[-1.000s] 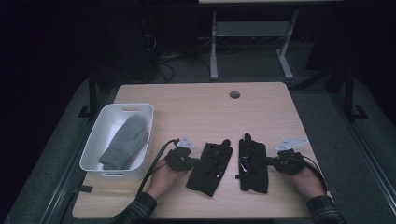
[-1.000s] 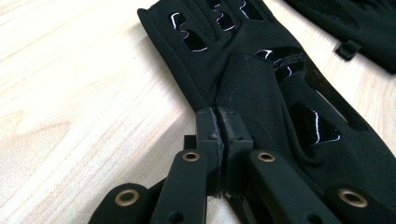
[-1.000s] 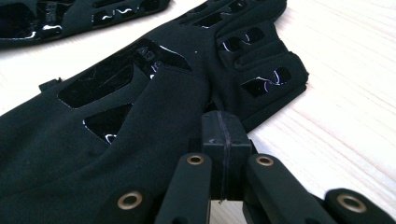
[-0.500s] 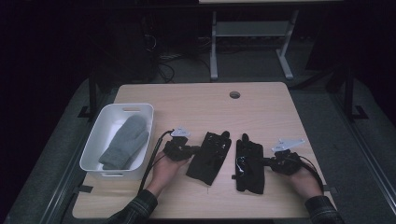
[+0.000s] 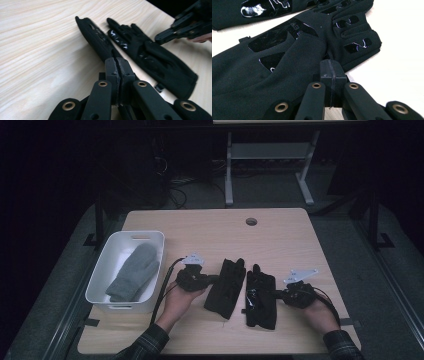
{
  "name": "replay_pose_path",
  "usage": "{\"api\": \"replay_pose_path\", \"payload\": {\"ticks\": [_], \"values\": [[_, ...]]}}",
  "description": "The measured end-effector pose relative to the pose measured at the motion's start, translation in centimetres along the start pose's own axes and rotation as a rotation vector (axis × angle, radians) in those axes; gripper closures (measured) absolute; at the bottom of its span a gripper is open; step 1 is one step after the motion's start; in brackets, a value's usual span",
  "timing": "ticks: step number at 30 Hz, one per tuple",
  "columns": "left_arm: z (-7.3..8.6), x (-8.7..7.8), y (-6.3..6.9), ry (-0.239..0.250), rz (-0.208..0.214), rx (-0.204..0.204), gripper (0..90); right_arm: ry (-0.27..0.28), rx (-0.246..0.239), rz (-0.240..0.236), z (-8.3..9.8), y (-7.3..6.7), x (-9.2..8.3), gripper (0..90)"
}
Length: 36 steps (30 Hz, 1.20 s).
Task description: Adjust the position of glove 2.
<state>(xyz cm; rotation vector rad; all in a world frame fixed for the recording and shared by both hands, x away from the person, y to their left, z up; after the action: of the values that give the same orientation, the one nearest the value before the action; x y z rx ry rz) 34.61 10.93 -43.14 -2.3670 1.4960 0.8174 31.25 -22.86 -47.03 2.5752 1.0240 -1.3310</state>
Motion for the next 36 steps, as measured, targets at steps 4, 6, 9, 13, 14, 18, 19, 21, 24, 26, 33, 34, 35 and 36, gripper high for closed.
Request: {"api": "replay_pose_path", "payload": {"ticks": [4, 6, 9, 13, 14, 18, 19, 21, 24, 26, 33, 34, 35, 36], "values": [[-0.6, -0.2, 0.5, 0.02, 0.029, -0.004, 87.8, -0.001, -0.003, -0.001, -0.1, -0.1, 0.1, 90.0], [-0.8, -0.2, 0.8, 0.029, 0.041, -0.003, 87.8, -0.001, 0.002, -0.001, -0.1, -0.2, 0.2, 90.0], [-1.1, -0.1, 1.0, 0.036, 0.055, -0.002, 87.9, -0.001, 0.0, -0.001, -0.2, -0.3, 0.2, 90.0], [-1.4, -0.2, 1.2, 0.046, 0.062, 0.004, 87.9, -0.005, -0.002, -0.003, -0.3, -0.5, 0.4, 90.0], [-1.4, -0.2, 1.2, 0.048, 0.066, 0.002, 87.9, -0.005, -0.003, -0.003, -0.3, -0.6, 0.4, 90.0], [-1.5, -0.5, 1.3, 0.062, 0.067, -0.006, 88.0, -0.004, -0.011, -0.005, -0.4, -0.8, 0.6, 90.0], [-1.6, -0.6, 1.3, 0.066, 0.069, -0.002, 88.0, -0.004, -0.012, -0.005, -0.5, -0.8, 0.6, 90.0], [-1.7, -0.7, 1.4, 0.072, 0.073, -0.006, 88.0, -0.005, -0.009, -0.006, -0.5, -0.8, 0.6, 90.0], [-1.8, -0.7, 1.6, 0.082, 0.079, -0.01, 88.0, -0.007, -0.006, -0.004, -0.5, -0.8, 0.7, 90.0], [-2.0, -0.7, 1.7, 0.084, 0.086, -0.007, 88.0, -0.007, -0.006, -0.003, -0.5, -0.9, 0.7, 90.0], [-2.5, -0.9, 1.9, 0.102, 0.082, 0.007, 88.1, -0.008, -0.003, -0.006, -0.6, -1.0, 0.8, 90.0], [-2.6, -0.9, 1.9, 0.104, 0.086, 0.006, 88.0, -0.009, -0.003, -0.006, -0.6, -1.0, 0.8, 90.0], [-2.6, -0.8, 1.9, 0.107, 0.091, 0.001, 88.1, -0.008, -0.003, -0.006, -0.6, -1.0, 0.8, 90.0], [-2.6, -0.8, 1.9, 0.103, 0.094, 0.005, 88.1, -0.009, -0.003, -0.006, -0.6, -1.0, 0.8, 90.0]]}}
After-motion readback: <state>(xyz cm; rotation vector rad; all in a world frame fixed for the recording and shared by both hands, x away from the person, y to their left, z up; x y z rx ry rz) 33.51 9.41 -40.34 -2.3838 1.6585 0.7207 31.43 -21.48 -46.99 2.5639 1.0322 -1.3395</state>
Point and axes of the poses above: each handheld gripper's, and its own axes: x roughly forward along the jaws, z roughly out of its underside, y roughly to its right, the point moved 1 cm from there along x, roughly forward along the jaws, and after that the axes turned 14 degrees about x, right-handed, at the moved point
